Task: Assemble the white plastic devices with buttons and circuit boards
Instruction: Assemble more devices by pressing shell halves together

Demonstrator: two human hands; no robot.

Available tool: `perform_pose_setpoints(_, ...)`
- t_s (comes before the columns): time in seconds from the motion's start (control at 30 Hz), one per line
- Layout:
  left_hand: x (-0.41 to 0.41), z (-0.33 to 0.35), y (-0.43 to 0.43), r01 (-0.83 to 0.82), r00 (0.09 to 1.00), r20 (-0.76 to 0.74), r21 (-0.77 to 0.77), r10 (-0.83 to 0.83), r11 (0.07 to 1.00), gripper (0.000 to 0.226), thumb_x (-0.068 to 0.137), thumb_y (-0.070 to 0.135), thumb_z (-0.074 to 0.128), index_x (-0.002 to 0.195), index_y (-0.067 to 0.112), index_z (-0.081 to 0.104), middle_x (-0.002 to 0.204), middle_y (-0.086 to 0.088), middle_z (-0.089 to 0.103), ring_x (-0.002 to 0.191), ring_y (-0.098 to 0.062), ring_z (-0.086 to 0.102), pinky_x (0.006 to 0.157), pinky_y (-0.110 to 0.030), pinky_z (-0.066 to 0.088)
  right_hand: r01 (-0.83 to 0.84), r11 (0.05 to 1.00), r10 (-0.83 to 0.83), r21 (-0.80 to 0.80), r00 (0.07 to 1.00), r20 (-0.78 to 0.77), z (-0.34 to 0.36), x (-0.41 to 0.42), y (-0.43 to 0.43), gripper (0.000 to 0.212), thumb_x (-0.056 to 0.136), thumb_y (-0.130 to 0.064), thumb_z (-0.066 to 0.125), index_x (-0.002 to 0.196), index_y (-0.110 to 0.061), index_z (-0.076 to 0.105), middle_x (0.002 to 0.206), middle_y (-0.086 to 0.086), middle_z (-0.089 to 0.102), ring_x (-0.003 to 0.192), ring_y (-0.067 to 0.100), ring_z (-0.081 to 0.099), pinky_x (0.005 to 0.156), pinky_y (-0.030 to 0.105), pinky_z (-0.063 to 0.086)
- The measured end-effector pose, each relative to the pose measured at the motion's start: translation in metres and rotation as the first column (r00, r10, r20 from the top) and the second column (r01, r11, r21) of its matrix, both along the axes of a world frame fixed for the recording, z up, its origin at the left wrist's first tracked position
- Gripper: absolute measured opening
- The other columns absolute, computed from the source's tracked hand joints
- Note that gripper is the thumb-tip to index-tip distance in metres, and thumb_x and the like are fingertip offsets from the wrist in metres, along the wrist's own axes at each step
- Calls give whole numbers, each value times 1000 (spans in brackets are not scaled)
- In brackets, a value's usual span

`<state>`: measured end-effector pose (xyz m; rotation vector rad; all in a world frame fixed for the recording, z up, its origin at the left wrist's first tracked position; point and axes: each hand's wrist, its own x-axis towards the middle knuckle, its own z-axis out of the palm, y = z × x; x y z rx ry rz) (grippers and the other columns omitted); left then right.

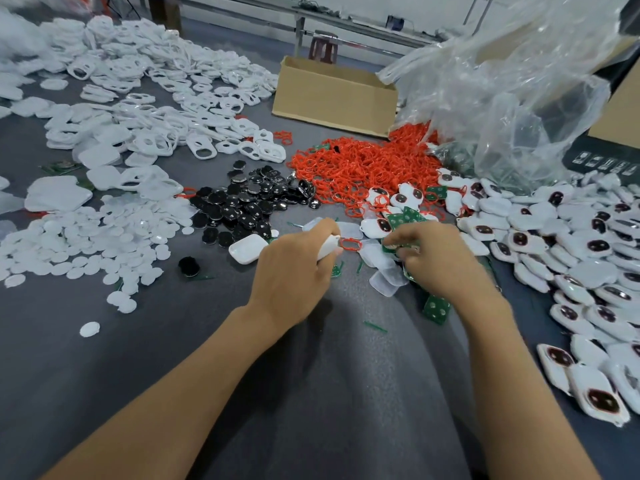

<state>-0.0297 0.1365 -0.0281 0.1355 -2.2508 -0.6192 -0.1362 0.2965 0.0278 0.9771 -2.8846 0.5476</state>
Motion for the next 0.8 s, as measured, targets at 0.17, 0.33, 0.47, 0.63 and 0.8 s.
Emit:
perform_pose_setpoints(0.17,2,0,-2,15,1000,21,153,-18,988,19,79,22,76,88,17,60,63,-4,64,59,-33,57,56,-42,50,-28,967,67,253,987,-147,-18,-5,-24,47,84,-9,55,128,-24,56,143,7,38,123,30,33,102,35,27)
perform_pose_setpoints(0.33,2,1,-3,19,1000,13,205,-22,979,21,77,22,78,84,19,59,64,-3,64,60,-32,58,57,-41,50,-32,972,57,235,993,-101,-26,-9,-18,39,84,-13,60,122,-22,60,136,1,46,124,29,32,103,38,31)
perform_pose_setpoints(0.47,1,0,-3,7,1000,22,205,-12,979,19,76,23,78,83,19,61,65,-4,65,61,-32,58,58,-42,50,-50,995,58,87,993,-100,-24,-9,-13,30,78,-6,61,106,-15,65,116,1,60,110,28,44,93,39,37)
perform_pose_setpoints(0.63,0,-1,-4,-4,999,42,244,-6,970,18,76,24,78,84,18,63,67,-6,66,64,-32,60,61,-43,51,-3,998,12,59,987,-160,-25,-11,-7,55,72,3,54,123,-19,59,126,3,58,113,30,44,92,39,39)
perform_pose_setpoints(0.8,3,-3,-6,-12,999,44,265,1,964,18,76,23,78,80,18,61,68,-4,66,65,-31,59,63,-42,50,47,995,-34,89,989,-142,-28,-16,-1,42,74,-2,60,112,-21,61,120,0,58,114,28,42,88,38,35)
